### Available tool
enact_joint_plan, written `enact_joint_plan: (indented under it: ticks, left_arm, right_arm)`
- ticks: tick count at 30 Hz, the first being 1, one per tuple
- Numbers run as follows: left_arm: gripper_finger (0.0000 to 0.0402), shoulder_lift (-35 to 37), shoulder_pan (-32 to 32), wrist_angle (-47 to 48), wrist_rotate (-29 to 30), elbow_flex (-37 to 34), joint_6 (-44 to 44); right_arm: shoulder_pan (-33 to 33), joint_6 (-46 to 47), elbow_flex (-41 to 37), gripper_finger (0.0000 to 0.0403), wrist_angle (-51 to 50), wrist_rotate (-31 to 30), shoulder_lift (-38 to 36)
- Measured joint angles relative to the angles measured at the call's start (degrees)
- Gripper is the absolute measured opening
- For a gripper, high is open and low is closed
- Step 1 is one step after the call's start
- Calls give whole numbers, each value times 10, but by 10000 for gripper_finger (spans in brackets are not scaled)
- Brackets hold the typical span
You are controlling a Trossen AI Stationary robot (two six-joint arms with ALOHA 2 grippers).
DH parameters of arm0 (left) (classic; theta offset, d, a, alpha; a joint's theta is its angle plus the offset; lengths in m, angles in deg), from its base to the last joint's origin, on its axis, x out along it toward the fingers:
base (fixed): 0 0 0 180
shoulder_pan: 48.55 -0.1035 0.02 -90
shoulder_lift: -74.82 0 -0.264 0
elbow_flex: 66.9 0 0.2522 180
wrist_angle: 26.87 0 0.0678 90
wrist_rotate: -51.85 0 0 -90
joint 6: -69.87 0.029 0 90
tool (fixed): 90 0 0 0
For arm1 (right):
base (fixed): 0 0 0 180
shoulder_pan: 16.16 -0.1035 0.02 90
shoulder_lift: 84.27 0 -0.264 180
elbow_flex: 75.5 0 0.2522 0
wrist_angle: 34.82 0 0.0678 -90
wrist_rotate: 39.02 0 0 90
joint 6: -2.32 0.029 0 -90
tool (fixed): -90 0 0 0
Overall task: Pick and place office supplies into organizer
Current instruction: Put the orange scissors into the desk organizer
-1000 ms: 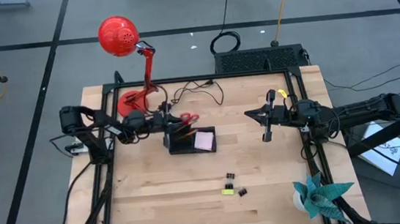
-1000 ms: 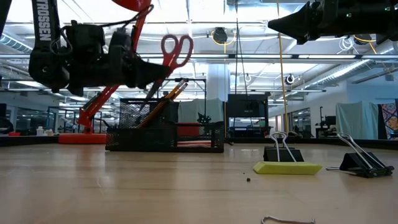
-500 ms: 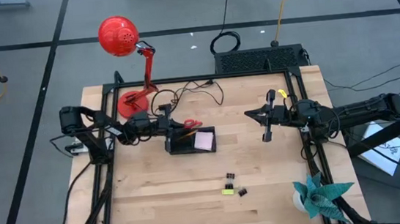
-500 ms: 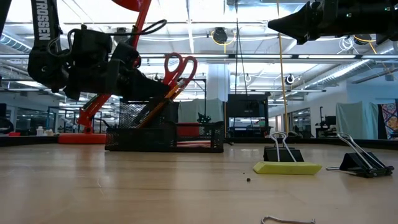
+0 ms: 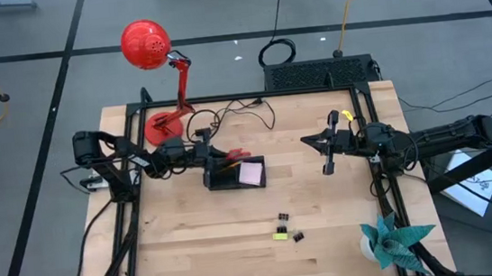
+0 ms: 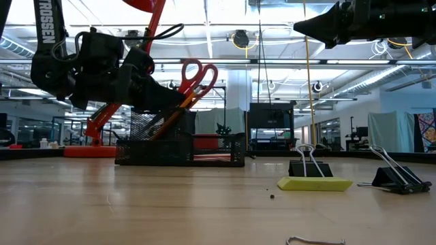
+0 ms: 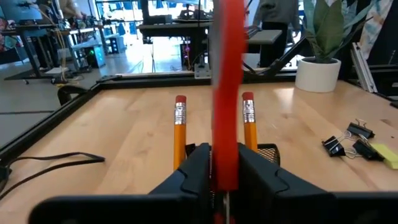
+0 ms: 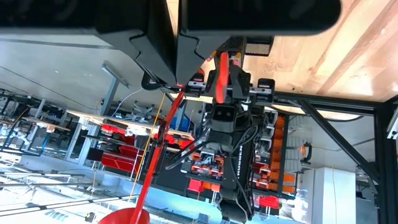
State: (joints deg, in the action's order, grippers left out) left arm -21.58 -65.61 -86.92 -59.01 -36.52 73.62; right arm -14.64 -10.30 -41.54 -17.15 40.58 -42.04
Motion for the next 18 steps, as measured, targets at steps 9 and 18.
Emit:
enact_joint_plan:
  ticks: [9,18]
  left_arm:
    - [106,-1,0,-4,0,0,-6]
    - [66,-2,-6,-63,-42,-2,-61]
  right_arm:
    - [0,0,0,4,0,0,0]
    - [0,0,0,4,0,0,0]
